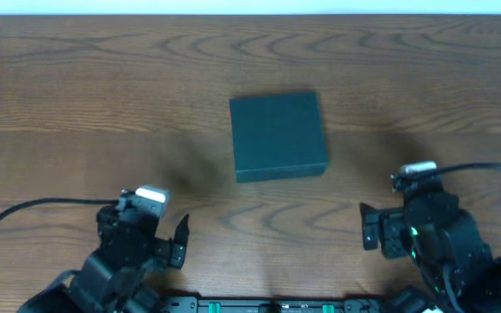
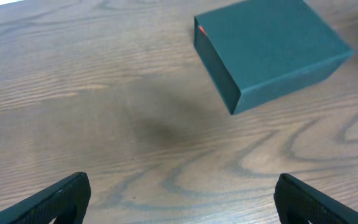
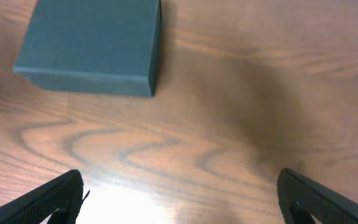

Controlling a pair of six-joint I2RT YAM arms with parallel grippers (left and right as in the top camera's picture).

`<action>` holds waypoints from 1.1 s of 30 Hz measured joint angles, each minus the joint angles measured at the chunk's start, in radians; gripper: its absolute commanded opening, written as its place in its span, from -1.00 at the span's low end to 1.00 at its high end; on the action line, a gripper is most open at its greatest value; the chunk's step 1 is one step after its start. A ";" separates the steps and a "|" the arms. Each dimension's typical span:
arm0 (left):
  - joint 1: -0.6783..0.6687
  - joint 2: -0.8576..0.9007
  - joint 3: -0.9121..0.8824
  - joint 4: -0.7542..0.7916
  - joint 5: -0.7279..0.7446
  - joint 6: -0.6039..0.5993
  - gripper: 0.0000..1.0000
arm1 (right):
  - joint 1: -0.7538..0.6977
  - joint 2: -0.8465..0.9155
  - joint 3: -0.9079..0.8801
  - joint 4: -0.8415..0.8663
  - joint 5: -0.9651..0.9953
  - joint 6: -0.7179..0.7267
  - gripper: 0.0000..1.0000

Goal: Pack container

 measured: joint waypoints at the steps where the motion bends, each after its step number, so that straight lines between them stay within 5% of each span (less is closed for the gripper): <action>1: 0.000 -0.005 0.002 -0.017 -0.006 0.000 0.91 | 0.000 -0.018 -0.024 0.001 -0.011 0.011 0.99; 6: 0.000 -0.008 0.003 -0.142 -0.015 -0.024 0.91 | 0.000 -0.130 -0.119 0.026 -0.053 0.086 0.98; 14: 0.000 -0.071 0.003 -0.116 0.018 0.028 0.91 | 0.000 -0.256 -0.137 0.045 -0.066 0.112 0.98; 25: 0.000 -0.170 0.003 -0.090 0.032 0.136 0.91 | 0.000 -0.259 -0.166 0.029 -0.062 0.139 0.99; 33: 0.000 -0.170 0.003 -0.091 -0.096 0.140 0.91 | 0.000 -0.259 -0.166 0.027 -0.062 0.139 0.98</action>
